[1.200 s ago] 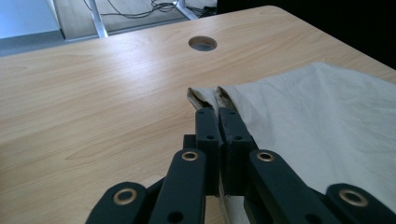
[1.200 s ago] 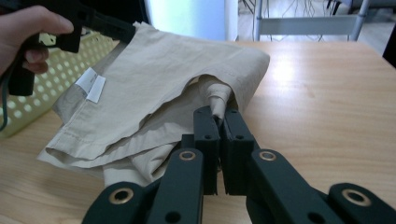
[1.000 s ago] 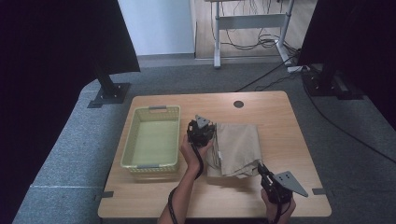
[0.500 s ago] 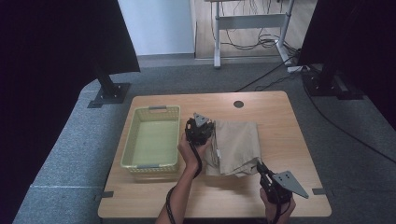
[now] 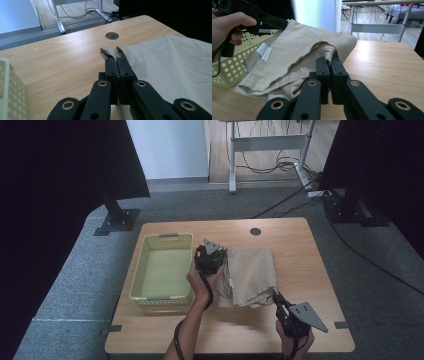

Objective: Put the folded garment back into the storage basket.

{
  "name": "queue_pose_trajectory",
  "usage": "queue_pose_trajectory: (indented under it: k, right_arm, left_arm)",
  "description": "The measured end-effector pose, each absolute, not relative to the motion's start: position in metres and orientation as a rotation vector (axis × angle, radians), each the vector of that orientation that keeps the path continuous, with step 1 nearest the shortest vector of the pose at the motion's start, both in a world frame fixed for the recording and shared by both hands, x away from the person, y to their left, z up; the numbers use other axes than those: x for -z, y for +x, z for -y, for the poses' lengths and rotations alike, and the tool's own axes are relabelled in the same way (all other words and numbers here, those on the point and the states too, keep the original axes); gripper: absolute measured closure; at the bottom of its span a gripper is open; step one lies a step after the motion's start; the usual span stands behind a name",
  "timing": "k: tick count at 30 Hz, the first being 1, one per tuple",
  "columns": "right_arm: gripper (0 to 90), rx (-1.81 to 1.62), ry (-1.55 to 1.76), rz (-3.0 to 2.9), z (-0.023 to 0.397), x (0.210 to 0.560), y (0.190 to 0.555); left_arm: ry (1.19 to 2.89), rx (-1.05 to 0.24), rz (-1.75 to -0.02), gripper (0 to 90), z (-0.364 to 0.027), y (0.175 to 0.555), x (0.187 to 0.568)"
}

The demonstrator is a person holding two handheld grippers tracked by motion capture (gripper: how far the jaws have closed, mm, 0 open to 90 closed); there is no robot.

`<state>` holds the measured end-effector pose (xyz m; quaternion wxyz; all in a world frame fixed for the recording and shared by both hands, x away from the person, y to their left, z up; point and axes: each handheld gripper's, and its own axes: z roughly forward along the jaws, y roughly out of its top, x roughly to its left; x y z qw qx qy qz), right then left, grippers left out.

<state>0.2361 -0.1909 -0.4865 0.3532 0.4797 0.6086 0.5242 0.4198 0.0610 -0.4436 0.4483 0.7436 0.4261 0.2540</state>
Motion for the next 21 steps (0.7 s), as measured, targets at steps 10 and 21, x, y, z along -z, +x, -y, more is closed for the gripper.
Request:
queue_pose_trajectory:
  k: [10,21]
  right_arm:
    - [86.3,-1.342,1.230,-1.554,0.189,0.481,0.234]
    - [86.2,-1.332,1.205,-1.541,0.183,0.474,0.233]
  left_arm:
    - [1.829,-0.640,-1.044,88.2,-0.062,0.417,0.438]
    - [1.822,-0.645,-1.038,88.2,-0.064,0.415,0.434]
